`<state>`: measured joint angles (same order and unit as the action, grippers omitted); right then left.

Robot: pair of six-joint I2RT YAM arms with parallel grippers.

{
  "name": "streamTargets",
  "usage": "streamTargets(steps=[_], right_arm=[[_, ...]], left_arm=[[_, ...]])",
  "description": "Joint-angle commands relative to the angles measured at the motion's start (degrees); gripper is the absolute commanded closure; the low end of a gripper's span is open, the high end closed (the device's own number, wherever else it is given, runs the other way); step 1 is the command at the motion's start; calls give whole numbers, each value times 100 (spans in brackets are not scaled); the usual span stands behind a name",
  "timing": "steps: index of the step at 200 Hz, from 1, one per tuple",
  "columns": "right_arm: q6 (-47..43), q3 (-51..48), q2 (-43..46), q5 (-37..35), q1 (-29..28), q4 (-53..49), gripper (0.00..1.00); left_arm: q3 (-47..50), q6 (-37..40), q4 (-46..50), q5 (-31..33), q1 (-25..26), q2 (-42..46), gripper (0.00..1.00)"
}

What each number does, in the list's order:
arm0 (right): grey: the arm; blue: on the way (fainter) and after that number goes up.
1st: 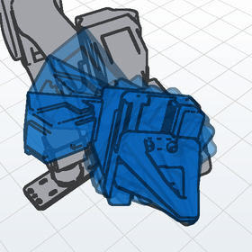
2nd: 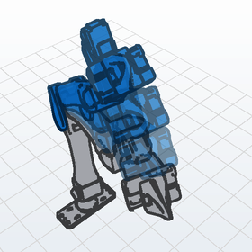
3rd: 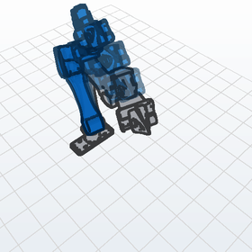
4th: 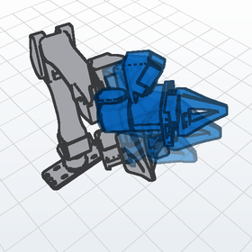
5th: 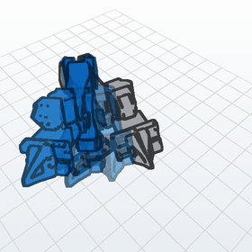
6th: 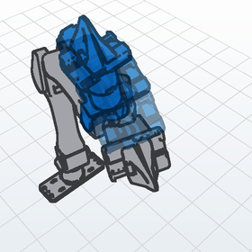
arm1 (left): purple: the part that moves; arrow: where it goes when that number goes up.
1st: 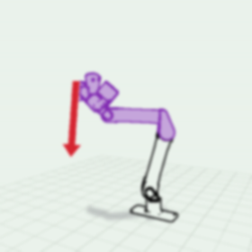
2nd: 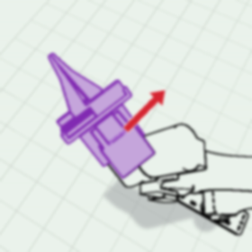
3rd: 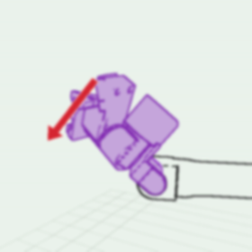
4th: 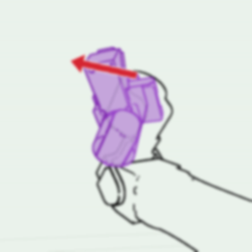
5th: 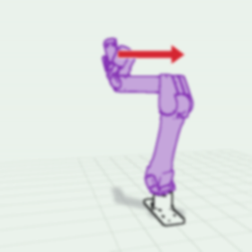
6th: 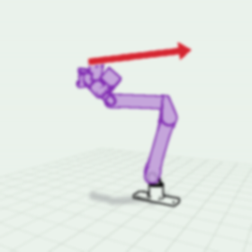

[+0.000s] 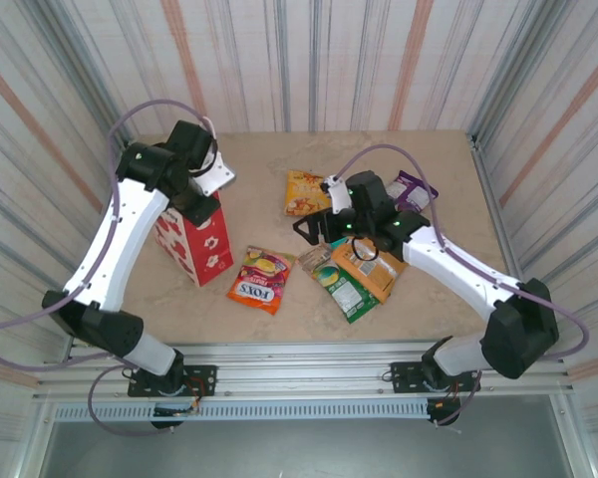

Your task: Place the snacks into the paper bag

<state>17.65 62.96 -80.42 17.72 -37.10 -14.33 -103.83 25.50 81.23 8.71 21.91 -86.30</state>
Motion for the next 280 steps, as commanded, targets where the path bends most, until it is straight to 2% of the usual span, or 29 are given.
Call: streamTargets(steps=[1,46,62,83,105,128,139,158,197,222,280], right_arm=[[186,334,-321,-100,-248,273,1],[204,892,-1007,-79,-641,308,1],[204,1036,-1160,-58,-743,322,1],[242,1153,-1292,-90,-824,378,1],[330,1218,-1357,-139,-862,463,1],[438,1303,-1405,-40,-902,642,1],[486,1384,-1460,19,-936,701,1],[566,1611,-1603,67,-1017,712,1],[733,1952,-1884,21,-1123,730,1],[795,1993,-1877,-55,-1133,738,1],[749,1930,-1707,-216,-1133,645,1]], left_arm=[[366,759,-259,48,-9,402,100],[1002,968,-537,-89,-19,714,100],[1131,912,-556,-111,-20,770,97],[1165,688,-528,-138,-20,819,80],[946,337,-387,-250,-20,844,54],[656,-164,-271,-276,-20,861,38],[516,-478,-253,-228,-20,869,36],[238,-1231,-218,-213,-20,885,18],[-192,-2805,-300,-362,-33,807,17],[-580,-3724,-89,-136,-139,442,18],[-378,-4633,-120,-372,-203,-89,26]])
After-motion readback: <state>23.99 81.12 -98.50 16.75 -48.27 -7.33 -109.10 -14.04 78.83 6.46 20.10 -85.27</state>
